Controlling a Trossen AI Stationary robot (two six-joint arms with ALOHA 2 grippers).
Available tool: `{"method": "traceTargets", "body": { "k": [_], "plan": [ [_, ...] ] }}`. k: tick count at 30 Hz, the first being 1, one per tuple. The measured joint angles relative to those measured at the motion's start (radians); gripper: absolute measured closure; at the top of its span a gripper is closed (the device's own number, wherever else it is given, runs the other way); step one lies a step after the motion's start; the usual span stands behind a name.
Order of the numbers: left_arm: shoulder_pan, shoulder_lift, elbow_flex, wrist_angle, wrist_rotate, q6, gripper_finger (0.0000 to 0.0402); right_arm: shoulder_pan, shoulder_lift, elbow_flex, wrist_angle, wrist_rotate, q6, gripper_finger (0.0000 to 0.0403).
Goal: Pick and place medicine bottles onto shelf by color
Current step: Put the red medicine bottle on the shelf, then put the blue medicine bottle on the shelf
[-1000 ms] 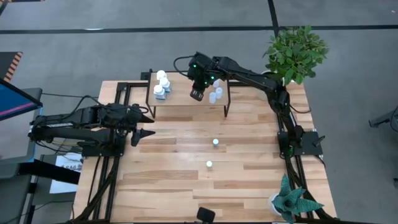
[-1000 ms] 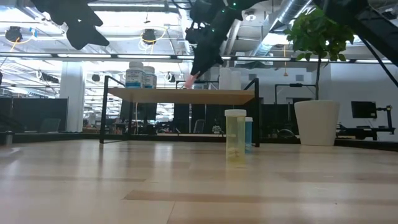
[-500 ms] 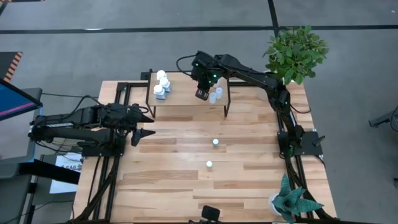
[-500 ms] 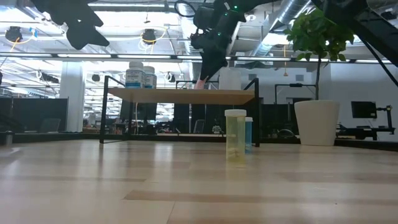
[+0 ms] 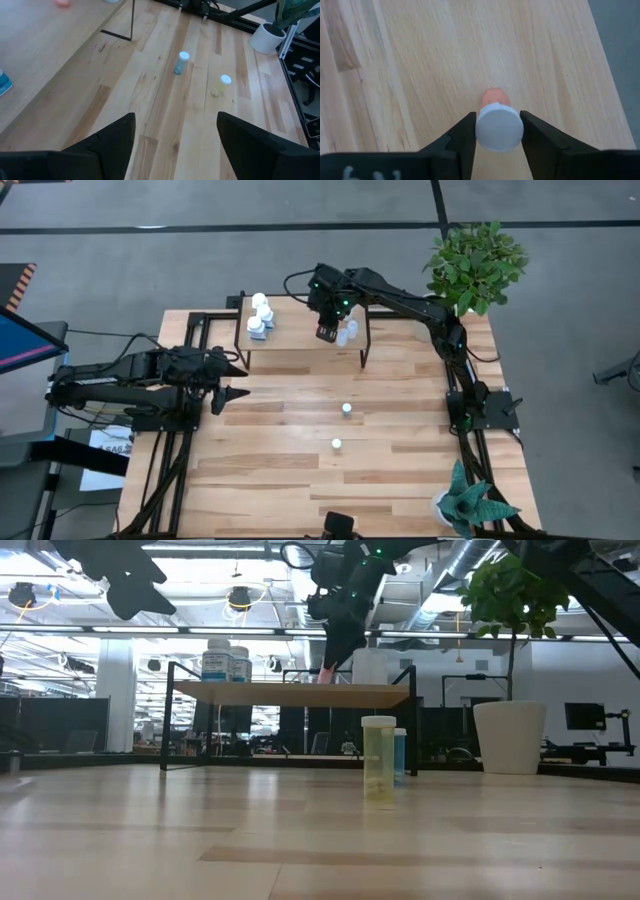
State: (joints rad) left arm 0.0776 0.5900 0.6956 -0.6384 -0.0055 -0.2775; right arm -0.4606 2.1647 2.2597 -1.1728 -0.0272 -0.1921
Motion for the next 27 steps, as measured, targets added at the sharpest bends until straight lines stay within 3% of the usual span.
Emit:
{"method": "traceTargets", "body": {
  "k": [11,18,23,27],
  "plan": [
    [0.0,0.0,0.0,-0.025,-0.001,0.0,0.0136,0.0,0.0,0.0,0.01,0.001,0.008,0.0195],
    [0.0,0.0,0.0,-0.041,-0.002,-0.009,0.0136,0.0,-0.002,0.007,-0.009,0.002,0.009,0.0199],
    [0.0,0.0,0.0,-0.057,-0.007,-0.019,0.0136,0.003,-0.01,0.098,-0.125,0.029,0.057,0.0208],
    [0.0,-0.015,-0.026,-0.043,-0.012,0.051,0.0136,0.014,-0.084,0.069,-0.183,0.029,0.108,0.0215]
  ]
}}
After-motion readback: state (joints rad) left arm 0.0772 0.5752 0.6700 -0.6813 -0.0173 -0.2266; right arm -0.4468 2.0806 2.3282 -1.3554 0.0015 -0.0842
